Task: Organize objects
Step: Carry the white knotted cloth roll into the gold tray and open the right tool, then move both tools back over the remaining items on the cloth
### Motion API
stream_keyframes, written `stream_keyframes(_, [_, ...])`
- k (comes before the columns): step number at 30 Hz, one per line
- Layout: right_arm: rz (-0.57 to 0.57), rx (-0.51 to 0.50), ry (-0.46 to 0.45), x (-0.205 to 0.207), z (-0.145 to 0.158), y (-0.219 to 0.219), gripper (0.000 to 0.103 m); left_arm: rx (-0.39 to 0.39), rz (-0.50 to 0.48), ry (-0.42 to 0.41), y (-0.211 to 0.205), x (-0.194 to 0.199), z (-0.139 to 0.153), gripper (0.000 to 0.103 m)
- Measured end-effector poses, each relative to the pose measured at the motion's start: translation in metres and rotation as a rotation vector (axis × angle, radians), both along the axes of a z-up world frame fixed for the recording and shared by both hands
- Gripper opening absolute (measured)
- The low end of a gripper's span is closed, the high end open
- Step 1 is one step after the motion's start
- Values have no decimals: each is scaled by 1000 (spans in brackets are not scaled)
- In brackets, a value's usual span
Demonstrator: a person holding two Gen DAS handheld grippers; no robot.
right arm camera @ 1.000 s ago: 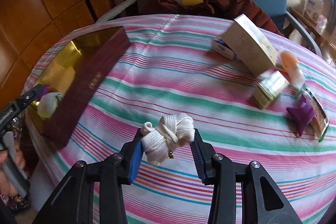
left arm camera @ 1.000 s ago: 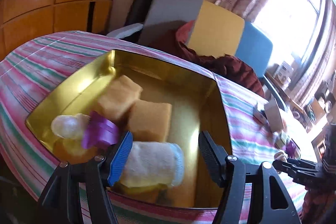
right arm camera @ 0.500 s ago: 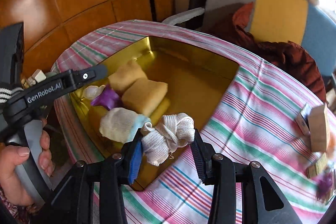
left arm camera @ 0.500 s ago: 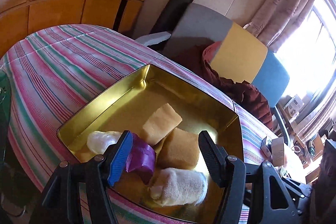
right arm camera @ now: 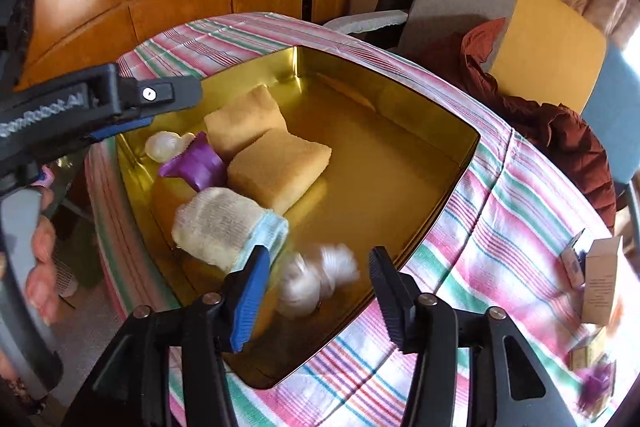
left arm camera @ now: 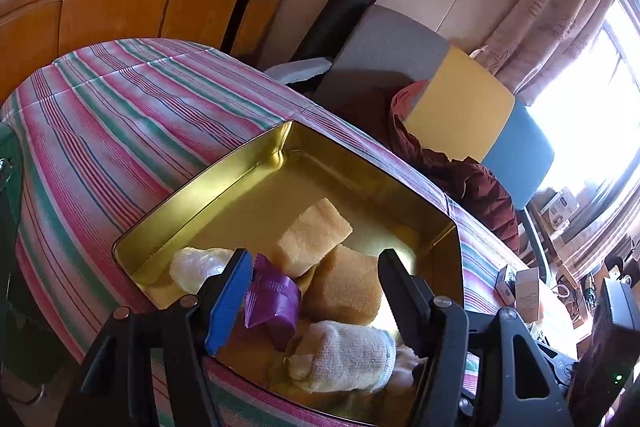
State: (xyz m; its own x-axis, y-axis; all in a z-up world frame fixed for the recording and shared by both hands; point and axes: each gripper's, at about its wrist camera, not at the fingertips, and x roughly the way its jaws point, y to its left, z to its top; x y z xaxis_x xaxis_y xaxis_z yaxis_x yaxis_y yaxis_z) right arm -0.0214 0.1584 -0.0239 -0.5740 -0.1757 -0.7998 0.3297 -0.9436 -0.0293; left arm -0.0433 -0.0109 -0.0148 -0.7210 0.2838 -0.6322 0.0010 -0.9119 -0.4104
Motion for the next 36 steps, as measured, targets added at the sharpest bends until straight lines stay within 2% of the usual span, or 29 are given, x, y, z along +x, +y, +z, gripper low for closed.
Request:
stream_keyframes(2, [-12, -30, 19, 4, 3, 3, 71, -3, -4, -3, 2, 0, 0, 66])
stream_keyframes(7, [-65, -88, 48, 15, 11, 18, 71, -9, -21, -12, 8, 2, -2, 66])
stream_keyframes(10, [-123, -116, 51, 20, 11, 31, 75, -12, -37, -12, 13, 4, -3, 66])
stream_keyframes(17, [-259, -201, -29, 26, -2, 73, 78, -18, -99, -15, 31, 9, -5, 66])
stream_keyframes(27, [-377, -143, -120, 45, -30, 130, 78, -63, -254, 22, 69, 22, 2, 66])
stream_keyframes(36, [-589, -75, -196, 69, -46, 234, 78, -138, -461, 50, 120, 50, 1, 66])
